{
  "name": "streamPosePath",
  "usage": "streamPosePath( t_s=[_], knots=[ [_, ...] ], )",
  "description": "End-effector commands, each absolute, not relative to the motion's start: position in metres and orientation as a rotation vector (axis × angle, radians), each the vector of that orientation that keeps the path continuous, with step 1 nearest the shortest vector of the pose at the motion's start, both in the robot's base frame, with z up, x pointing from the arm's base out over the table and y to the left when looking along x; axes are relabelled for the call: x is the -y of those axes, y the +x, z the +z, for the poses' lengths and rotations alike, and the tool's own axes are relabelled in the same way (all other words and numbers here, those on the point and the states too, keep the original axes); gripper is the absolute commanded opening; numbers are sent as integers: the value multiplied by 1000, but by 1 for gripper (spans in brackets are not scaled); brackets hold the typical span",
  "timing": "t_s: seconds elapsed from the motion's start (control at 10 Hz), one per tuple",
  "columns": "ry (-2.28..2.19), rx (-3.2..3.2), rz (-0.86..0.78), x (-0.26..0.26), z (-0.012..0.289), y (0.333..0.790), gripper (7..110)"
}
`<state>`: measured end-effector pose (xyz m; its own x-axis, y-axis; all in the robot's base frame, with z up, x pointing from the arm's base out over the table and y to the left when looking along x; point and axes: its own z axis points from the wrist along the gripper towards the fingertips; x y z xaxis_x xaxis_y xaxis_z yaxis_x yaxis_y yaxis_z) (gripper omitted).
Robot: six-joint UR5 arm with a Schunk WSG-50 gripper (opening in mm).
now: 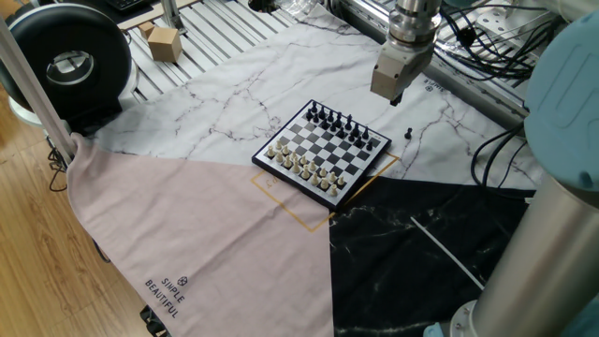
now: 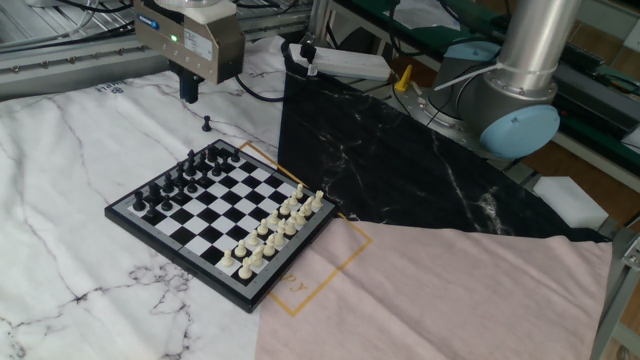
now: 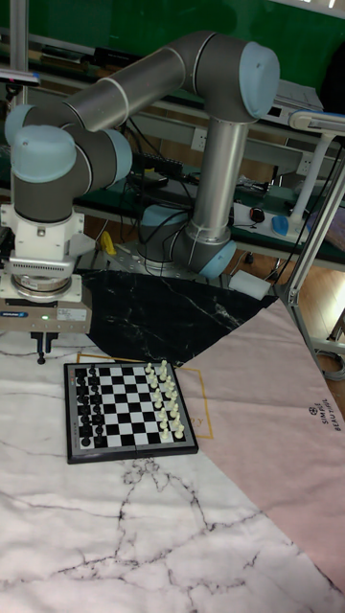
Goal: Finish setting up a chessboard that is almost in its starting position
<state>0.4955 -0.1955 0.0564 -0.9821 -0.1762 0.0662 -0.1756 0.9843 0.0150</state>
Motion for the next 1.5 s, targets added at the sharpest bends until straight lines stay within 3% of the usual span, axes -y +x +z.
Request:
streamPosePath(
  t_s=[0.0,0.9,1.0,1.4],
  knots=[
    [244,3048,-63,190,52,493,7],
    [341,3082,114,213,66,511,7],
    [370,3093,146,217,66,516,22],
    [369,3065,104,212,66,508,22]
  ],
)
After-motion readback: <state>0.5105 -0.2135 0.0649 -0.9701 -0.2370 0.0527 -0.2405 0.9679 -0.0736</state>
